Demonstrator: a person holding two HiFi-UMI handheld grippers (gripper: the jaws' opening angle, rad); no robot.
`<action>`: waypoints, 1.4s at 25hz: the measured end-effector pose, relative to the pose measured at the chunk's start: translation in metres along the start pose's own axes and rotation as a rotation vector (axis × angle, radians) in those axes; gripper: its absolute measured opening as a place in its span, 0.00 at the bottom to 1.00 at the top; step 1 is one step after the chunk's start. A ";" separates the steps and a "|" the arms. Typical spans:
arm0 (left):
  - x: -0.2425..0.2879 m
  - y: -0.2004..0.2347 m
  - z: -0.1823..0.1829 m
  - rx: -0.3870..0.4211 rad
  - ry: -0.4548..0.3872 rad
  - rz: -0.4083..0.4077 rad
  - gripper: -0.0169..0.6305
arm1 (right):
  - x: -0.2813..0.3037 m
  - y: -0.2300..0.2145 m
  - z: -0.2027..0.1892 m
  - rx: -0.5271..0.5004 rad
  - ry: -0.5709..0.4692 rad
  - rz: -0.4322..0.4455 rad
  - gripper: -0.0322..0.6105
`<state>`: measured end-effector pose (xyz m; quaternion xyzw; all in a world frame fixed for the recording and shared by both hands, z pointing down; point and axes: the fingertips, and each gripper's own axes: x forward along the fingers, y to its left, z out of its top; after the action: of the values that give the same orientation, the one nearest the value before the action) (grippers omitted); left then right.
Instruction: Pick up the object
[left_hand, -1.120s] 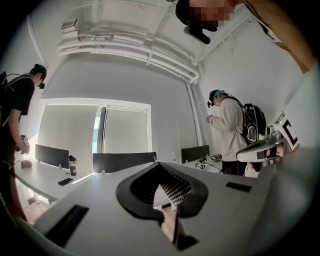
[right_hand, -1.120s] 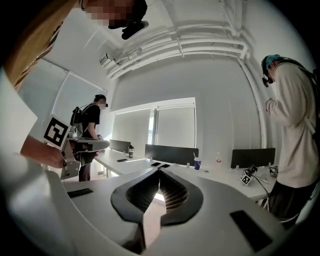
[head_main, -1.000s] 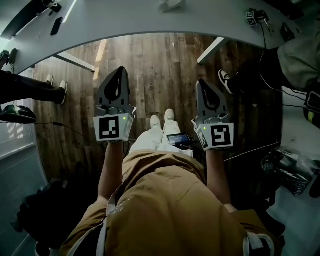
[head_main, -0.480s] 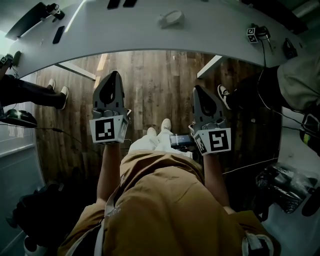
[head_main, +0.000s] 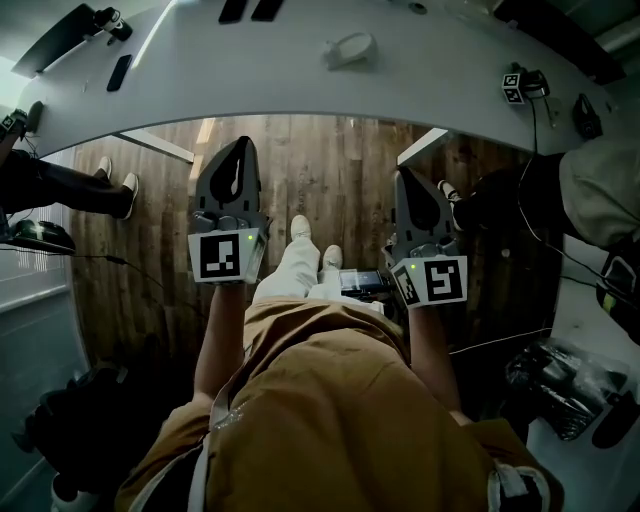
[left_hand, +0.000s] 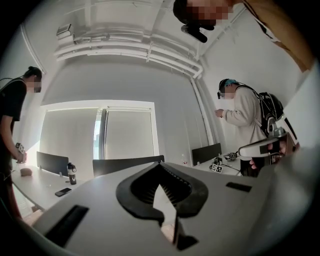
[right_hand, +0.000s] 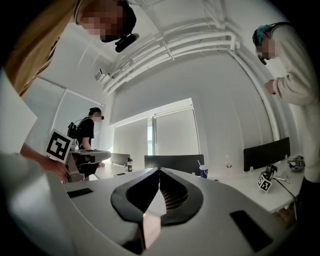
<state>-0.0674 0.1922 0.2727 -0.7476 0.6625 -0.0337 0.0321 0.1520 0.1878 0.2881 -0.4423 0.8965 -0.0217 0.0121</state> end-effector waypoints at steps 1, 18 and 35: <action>0.004 0.005 0.003 0.007 -0.015 0.001 0.02 | 0.007 0.000 0.002 0.009 -0.011 -0.004 0.06; 0.081 0.098 -0.003 -0.007 -0.066 -0.054 0.02 | 0.128 0.008 0.017 0.066 -0.077 -0.063 0.06; 0.141 0.116 -0.016 -0.020 -0.038 -0.058 0.02 | 0.179 -0.032 0.011 0.067 -0.041 -0.101 0.06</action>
<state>-0.1672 0.0382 0.2792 -0.7672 0.6402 -0.0138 0.0360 0.0683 0.0260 0.2785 -0.4866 0.8714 -0.0434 0.0442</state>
